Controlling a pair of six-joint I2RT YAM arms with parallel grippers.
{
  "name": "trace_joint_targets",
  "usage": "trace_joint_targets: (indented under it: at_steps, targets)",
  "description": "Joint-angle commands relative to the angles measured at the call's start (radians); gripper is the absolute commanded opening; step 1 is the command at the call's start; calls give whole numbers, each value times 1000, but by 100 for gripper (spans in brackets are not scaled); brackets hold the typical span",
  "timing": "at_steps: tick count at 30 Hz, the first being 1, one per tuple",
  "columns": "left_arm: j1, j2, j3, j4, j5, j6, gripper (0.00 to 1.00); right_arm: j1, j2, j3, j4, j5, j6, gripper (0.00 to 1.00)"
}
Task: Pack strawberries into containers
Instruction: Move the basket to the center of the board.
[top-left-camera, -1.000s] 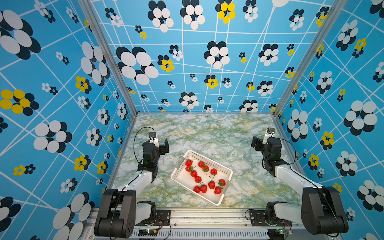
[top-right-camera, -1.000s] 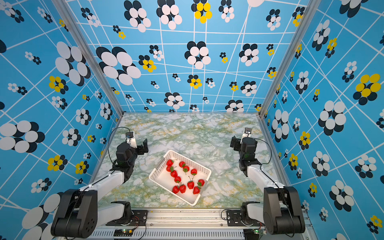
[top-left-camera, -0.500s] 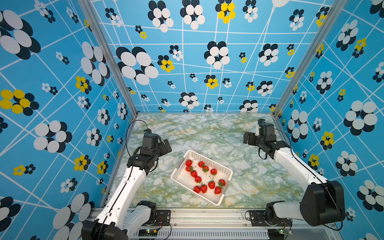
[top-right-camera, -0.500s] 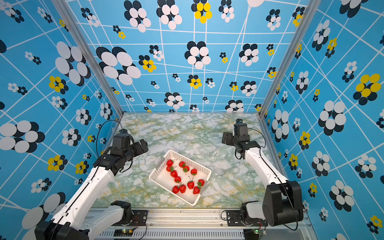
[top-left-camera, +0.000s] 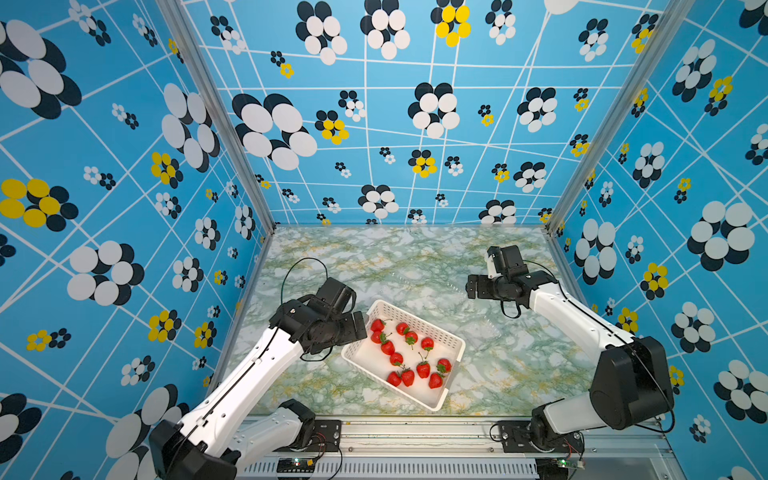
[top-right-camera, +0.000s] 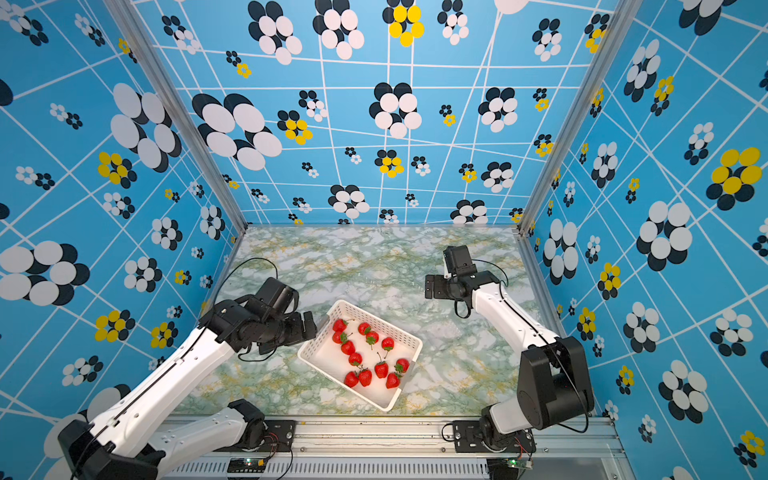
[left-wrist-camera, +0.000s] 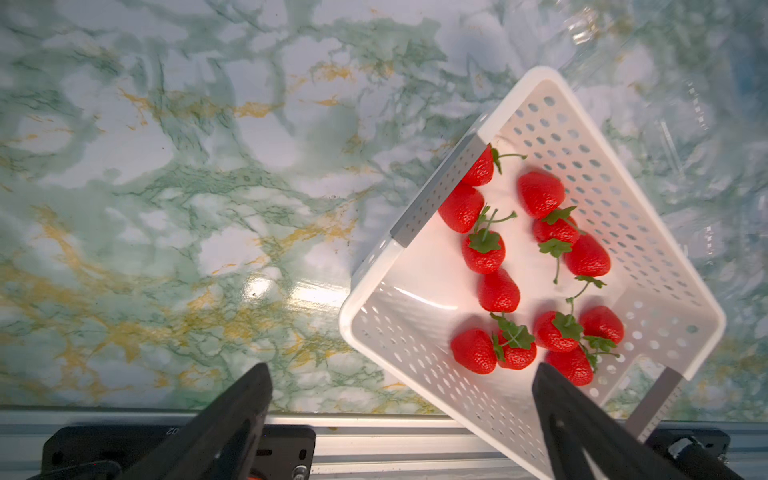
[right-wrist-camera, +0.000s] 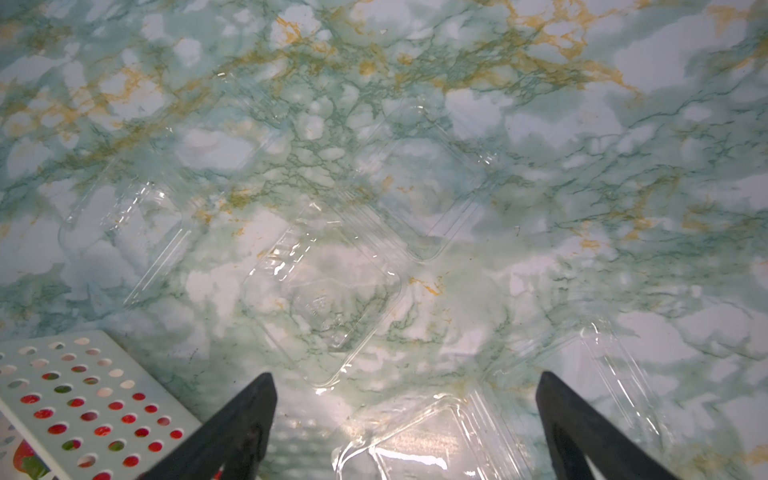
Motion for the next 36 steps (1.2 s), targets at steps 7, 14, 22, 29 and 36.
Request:
trace_joint_targets:
  at_steps: [7,14,22,29,36]
  targets:
    - [6,123,-34,64,-14,40,100,9,-29,17,-52,-2,-23,99]
    - [50,220,-56,154,26,115,97,10,-42,14,-62,22,-37,99]
    - [107,252,-104,207,95,184,90,10,-33,6,-63,27,-43,99]
    - [136,281,-107,193,121,249,85,10,-37,-6,-57,30,-43,99]
    - [161,315,-123,218,141,285,77,10,-52,-21,-54,37,-48,99]
